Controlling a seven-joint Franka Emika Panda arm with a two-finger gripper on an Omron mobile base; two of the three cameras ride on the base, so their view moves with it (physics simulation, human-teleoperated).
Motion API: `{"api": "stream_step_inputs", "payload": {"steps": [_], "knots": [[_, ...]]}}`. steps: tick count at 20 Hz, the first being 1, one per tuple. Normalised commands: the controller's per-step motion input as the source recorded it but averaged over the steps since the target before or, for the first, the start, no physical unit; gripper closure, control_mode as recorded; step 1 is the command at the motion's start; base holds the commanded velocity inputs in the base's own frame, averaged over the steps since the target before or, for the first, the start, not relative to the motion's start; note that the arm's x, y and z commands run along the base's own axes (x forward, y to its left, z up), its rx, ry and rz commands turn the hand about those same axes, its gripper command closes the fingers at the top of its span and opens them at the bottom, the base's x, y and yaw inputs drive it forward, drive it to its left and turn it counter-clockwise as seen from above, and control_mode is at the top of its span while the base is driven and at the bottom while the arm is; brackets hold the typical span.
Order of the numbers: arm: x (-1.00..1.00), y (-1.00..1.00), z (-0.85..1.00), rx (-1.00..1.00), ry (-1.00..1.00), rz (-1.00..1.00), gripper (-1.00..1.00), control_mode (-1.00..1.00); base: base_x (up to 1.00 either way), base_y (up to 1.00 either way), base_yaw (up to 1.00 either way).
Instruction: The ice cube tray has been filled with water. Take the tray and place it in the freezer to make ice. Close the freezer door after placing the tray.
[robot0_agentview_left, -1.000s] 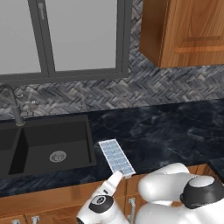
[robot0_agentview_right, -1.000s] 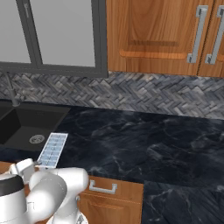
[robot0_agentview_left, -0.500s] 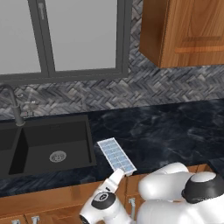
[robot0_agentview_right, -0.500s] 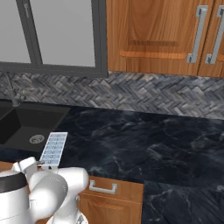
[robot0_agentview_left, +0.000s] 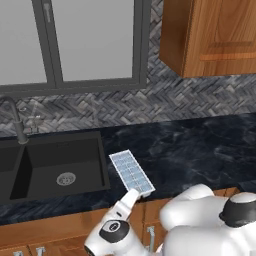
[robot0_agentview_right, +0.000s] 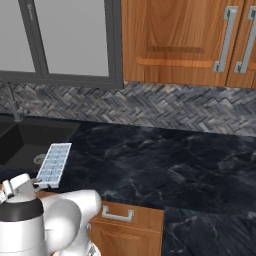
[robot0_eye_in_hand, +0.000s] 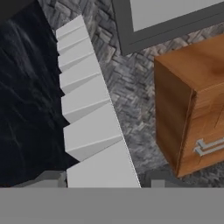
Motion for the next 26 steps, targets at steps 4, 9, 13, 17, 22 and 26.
{"api": "stream_step_inputs", "payload": {"steps": [4,9,13,17,22,26], "knots": [[-0.01,0.00,1.00,0.00,0.00,0.00,1.00,-1.00,0.00,0.00,0.00],[-0.02,-0.25,0.91,0.03,0.00,-0.13,1.00,-1.00,0.00,0.00,0.00],[0.00,-0.59,0.86,0.15,0.01,-0.27,1.00,-1.00,0.00,0.00,0.00],[0.00,-0.66,0.64,0.19,0.06,-0.27,1.00,-1.00,0.00,0.00,0.00],[-0.02,-0.62,0.53,0.14,0.04,-0.20,1.00,-1.00,0.00,0.00,0.00],[-0.18,-0.35,0.34,0.01,0.00,-0.10,1.00,-1.00,0.00,0.00,0.00]]}}
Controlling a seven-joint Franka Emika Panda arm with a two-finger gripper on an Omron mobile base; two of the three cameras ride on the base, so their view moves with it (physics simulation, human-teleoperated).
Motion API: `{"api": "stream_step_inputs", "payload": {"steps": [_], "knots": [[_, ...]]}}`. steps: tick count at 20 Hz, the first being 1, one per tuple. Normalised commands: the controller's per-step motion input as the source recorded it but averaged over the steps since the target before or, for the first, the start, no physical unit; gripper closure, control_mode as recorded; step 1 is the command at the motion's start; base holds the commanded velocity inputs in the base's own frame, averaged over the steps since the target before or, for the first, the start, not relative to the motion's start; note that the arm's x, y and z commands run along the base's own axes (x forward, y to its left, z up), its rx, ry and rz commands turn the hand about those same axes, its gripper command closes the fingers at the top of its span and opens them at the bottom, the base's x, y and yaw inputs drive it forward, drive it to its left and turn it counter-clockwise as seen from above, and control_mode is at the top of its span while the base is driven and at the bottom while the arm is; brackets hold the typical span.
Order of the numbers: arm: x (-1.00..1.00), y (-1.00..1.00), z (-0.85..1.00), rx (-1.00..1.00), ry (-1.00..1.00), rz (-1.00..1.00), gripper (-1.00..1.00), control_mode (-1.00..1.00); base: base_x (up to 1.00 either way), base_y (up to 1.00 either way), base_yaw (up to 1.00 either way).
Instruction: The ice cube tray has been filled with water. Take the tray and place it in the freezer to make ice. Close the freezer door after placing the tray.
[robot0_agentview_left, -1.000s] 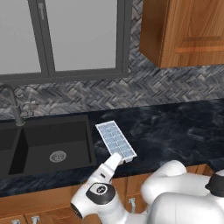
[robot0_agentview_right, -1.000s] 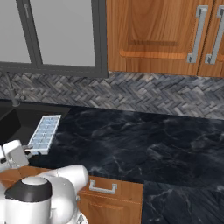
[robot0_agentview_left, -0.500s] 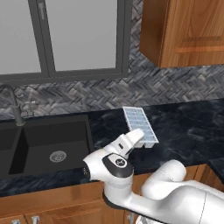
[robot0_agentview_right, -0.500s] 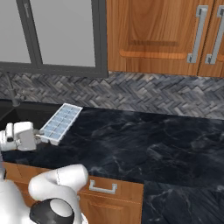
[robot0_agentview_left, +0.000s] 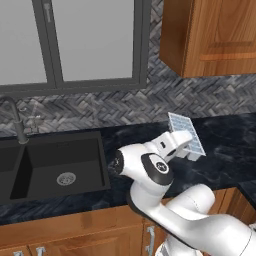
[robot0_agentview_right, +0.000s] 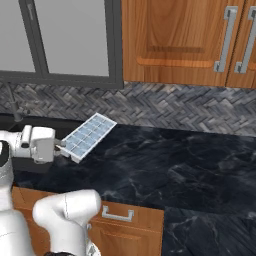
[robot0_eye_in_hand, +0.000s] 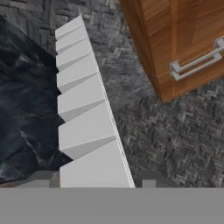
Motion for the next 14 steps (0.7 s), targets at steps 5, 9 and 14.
{"api": "stream_step_inputs", "payload": {"steps": [5,9,14], "knots": [[-0.07,-0.14,0.08,-0.19,0.00,-0.03,1.00,-1.00,0.00,0.00,0.00],[-0.07,-0.29,0.03,-0.26,0.01,-0.03,1.00,-1.00,0.00,0.00,0.00],[-0.08,-0.43,0.10,-0.21,0.01,-0.01,1.00,-1.00,0.00,0.00,0.00]]}}
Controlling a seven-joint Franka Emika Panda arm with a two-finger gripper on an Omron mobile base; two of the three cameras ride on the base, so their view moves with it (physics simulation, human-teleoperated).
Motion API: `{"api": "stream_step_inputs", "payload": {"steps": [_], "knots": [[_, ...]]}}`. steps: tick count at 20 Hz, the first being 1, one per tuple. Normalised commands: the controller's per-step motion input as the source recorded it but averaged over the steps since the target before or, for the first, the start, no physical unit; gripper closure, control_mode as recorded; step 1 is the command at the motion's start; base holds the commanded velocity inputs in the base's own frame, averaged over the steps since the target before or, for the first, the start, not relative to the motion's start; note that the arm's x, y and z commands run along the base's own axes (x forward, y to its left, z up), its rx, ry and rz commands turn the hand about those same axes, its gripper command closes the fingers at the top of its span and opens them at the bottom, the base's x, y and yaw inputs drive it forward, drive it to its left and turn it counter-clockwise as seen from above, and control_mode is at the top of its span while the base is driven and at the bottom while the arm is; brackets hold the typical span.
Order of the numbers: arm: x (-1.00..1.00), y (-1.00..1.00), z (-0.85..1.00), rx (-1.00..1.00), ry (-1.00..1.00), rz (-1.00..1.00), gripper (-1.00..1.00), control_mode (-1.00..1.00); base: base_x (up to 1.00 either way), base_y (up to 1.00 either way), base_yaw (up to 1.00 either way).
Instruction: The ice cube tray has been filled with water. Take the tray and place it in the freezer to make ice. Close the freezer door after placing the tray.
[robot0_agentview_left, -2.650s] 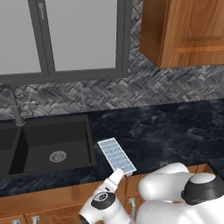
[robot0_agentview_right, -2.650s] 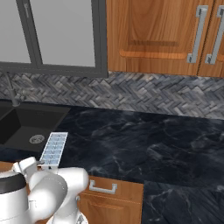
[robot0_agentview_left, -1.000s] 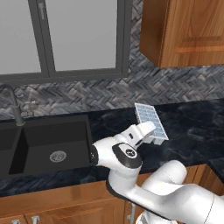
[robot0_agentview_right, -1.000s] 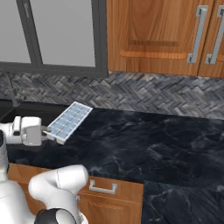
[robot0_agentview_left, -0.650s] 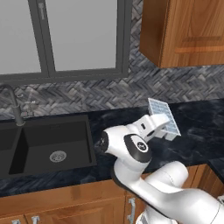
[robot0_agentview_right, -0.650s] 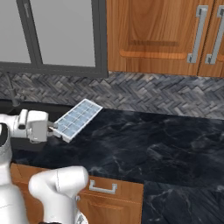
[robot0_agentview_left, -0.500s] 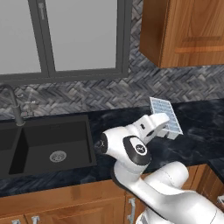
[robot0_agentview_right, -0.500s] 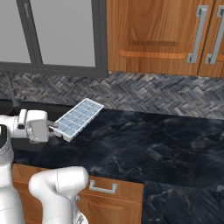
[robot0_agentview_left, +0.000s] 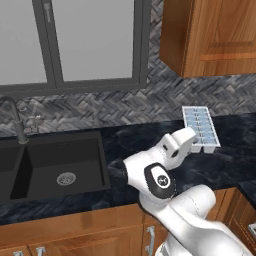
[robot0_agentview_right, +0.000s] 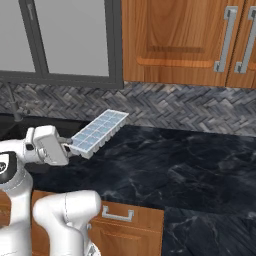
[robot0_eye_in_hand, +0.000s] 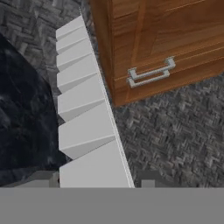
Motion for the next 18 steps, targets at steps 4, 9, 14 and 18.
{"api": "stream_step_inputs", "payload": {"steps": [4,9,14,18], "knots": [[-0.16,-0.48,0.22,-0.10,0.00,-0.01,1.00,-1.00,0.00,0.00,0.00],[-0.27,-0.20,0.34,0.00,0.00,0.00,1.00,-1.00,0.00,0.00,0.00],[-0.45,-0.12,0.29,0.02,-0.02,0.00,1.00,-1.00,0.00,0.00,0.00],[-0.28,-0.01,0.03,0.00,-0.01,0.00,1.00,-1.00,0.00,0.00,0.00]]}}
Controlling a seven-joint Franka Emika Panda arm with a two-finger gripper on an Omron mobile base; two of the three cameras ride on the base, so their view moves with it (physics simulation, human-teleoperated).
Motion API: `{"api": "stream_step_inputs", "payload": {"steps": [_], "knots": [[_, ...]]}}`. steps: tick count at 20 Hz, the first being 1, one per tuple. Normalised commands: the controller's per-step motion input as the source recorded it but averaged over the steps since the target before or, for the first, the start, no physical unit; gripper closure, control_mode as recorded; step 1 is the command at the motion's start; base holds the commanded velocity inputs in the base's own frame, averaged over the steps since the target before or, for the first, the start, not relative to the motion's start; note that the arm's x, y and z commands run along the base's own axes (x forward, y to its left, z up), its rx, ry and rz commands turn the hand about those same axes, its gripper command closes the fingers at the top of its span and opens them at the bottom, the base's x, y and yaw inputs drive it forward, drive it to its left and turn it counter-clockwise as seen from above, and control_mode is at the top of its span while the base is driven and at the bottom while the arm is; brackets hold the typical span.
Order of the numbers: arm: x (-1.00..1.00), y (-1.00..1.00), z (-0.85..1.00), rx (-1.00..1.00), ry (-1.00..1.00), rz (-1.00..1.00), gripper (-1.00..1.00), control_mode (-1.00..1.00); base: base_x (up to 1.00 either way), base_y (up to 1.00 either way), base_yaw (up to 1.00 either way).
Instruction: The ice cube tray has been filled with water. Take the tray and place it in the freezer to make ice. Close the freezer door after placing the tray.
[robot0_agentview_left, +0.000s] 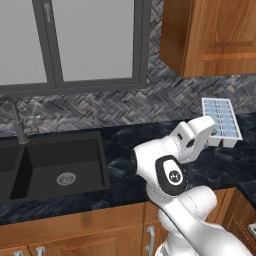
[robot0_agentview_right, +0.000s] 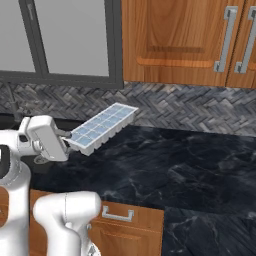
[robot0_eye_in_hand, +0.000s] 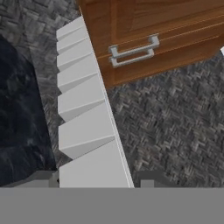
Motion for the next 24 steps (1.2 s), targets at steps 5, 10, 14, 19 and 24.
{"api": "stream_step_inputs", "payload": {"steps": [5,10,14,19,24], "knots": [[-0.03,0.00,0.00,0.00,0.00,0.00,1.00,1.00,-0.24,0.05,0.00],[0.00,0.00,0.00,0.00,0.00,0.00,1.00,1.00,-0.47,0.38,0.01],[0.00,0.00,0.00,0.00,0.00,0.00,1.00,1.00,-0.38,0.75,0.11],[0.00,0.00,0.00,0.00,0.00,0.00,1.00,1.00,-0.24,0.98,0.20],[0.00,0.00,0.00,0.00,0.00,0.00,1.00,1.00,-0.03,1.00,0.38]]}}
